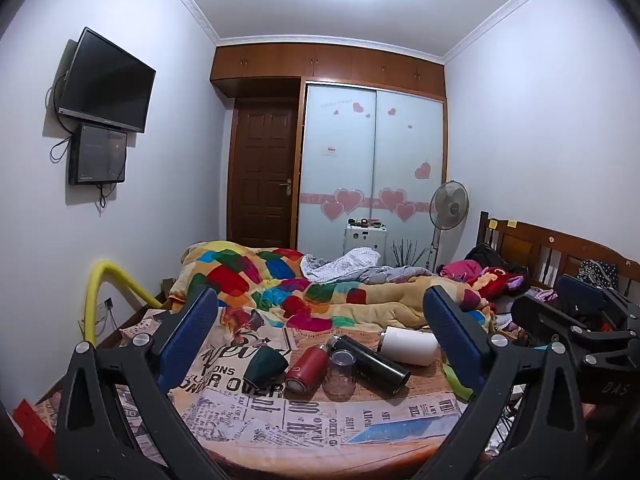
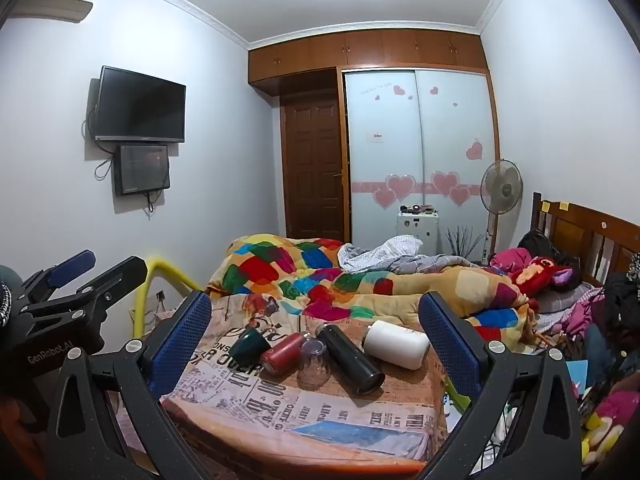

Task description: Flip cup upright

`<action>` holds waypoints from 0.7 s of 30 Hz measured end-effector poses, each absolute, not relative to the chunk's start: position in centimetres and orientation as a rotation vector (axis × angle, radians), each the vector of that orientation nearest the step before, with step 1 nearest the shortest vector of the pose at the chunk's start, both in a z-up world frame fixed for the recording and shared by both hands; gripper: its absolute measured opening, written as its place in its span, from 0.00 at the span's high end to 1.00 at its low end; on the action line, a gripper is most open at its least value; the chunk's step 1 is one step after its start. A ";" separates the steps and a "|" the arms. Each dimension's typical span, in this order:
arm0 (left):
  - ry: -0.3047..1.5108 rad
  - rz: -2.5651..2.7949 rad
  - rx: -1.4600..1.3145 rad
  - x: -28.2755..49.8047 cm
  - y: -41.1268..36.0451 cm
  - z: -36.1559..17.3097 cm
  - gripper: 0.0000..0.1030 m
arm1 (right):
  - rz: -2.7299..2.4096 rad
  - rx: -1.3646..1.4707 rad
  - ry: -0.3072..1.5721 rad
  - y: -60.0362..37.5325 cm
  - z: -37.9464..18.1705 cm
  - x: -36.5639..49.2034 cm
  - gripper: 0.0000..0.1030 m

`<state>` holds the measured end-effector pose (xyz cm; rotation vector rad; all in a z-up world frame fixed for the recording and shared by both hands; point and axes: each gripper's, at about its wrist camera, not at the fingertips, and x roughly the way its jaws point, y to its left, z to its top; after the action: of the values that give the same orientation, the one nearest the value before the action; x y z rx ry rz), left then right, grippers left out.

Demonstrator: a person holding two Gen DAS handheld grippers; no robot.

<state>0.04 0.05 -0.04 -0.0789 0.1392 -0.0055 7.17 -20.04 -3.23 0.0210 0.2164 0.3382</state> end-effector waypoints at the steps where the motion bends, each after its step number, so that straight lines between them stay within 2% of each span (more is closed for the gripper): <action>1: 0.140 -0.008 -0.077 0.0 0.1 -0.1 0.00 | 0.337 0.021 0.215 -20.0 -3.2 7.1 0.00; 21: 0.160 -0.015 -0.066 0.1 0.1 -0.4 0.00 | 0.336 0.024 0.231 -19.9 -3.2 7.3 0.00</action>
<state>0.08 0.14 -0.38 -0.0656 0.1604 -0.0147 7.30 -19.93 -3.17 0.0241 0.2310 0.3356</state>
